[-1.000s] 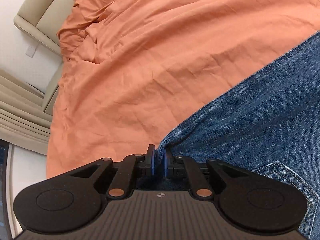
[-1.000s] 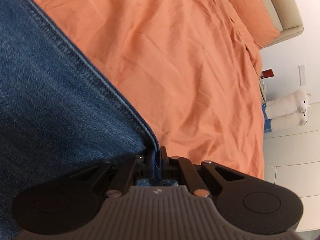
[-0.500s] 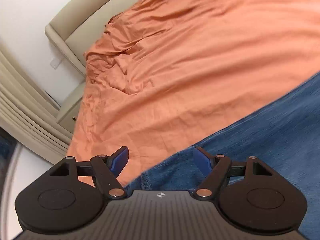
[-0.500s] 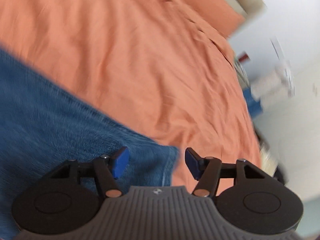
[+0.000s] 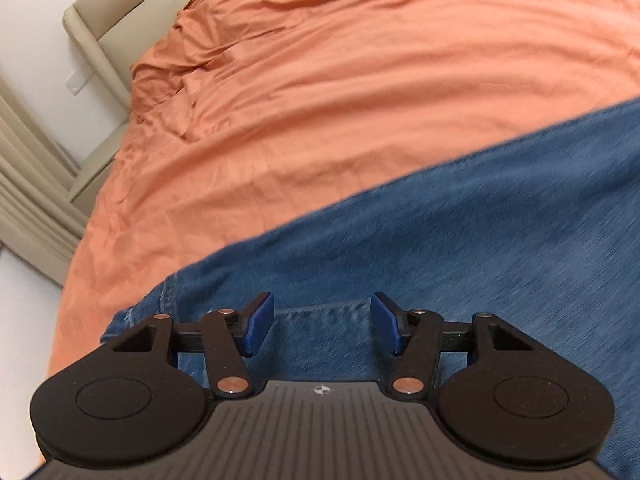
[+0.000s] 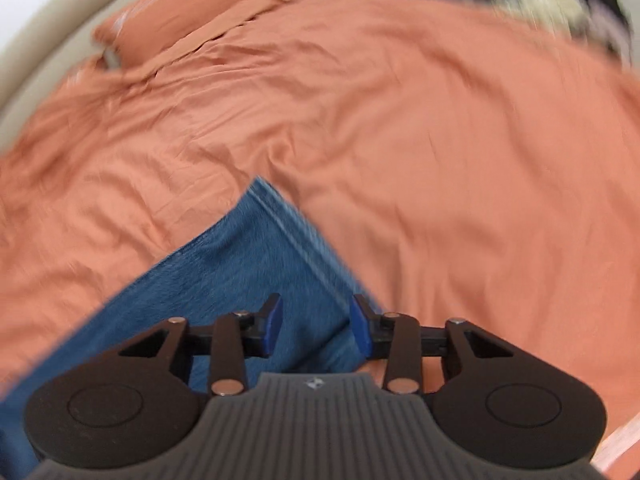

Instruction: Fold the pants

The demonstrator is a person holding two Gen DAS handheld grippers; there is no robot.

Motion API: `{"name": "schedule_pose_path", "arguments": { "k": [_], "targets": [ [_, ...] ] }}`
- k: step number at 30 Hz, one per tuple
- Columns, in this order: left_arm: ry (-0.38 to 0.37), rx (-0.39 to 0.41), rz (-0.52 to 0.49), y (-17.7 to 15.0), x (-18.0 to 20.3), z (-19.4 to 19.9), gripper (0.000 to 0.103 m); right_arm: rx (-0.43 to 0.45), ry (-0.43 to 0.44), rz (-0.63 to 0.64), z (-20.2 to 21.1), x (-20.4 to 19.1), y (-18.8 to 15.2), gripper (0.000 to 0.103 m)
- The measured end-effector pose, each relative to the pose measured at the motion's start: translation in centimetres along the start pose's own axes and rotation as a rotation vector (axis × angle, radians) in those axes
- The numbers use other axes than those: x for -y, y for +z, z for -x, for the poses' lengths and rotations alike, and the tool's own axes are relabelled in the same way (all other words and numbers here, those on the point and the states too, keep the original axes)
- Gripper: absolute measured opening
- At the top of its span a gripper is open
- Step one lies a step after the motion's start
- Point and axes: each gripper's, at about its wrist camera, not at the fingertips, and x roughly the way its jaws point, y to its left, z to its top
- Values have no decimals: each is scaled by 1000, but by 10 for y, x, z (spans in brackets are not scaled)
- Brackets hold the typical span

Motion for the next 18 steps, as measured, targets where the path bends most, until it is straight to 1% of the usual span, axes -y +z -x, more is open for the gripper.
{"name": "schedule_pose_path", "arguments": {
  "k": [3,5,6,7,8,10,13,14,16,17,18],
  "targets": [
    [33,-45,53,-7,-11,-11,65,1,56,-97,-18,15,-8,35],
    [58,-85,80,-12,-18,-18,59,0,76,-155,-30,21,-11,35],
    [58,-98,92,-13,-20,-19,58,-1,77,-173,-34,22,-13,25],
    [56,-104,99,-14,-22,-20,58,4,77,-171,-34,23,-13,12],
    [54,-106,102,-15,-23,-20,57,11,76,-148,-32,20,-12,0],
    [59,-116,84,-13,-21,-19,55,51,81,-63,-15,10,-10,0],
    [69,-131,32,-11,-16,-23,52,144,130,13,22,-2,-8,0],
    [69,-134,24,-12,-15,-25,52,156,114,45,29,-5,-9,0],
    [68,-138,15,-13,-16,-28,52,126,67,78,23,-1,-12,0],
    [67,-139,12,-13,-16,-29,52,91,28,74,13,5,-14,0],
    [67,-140,8,-13,-15,-29,52,65,6,44,4,15,-16,0]
  ]
}}
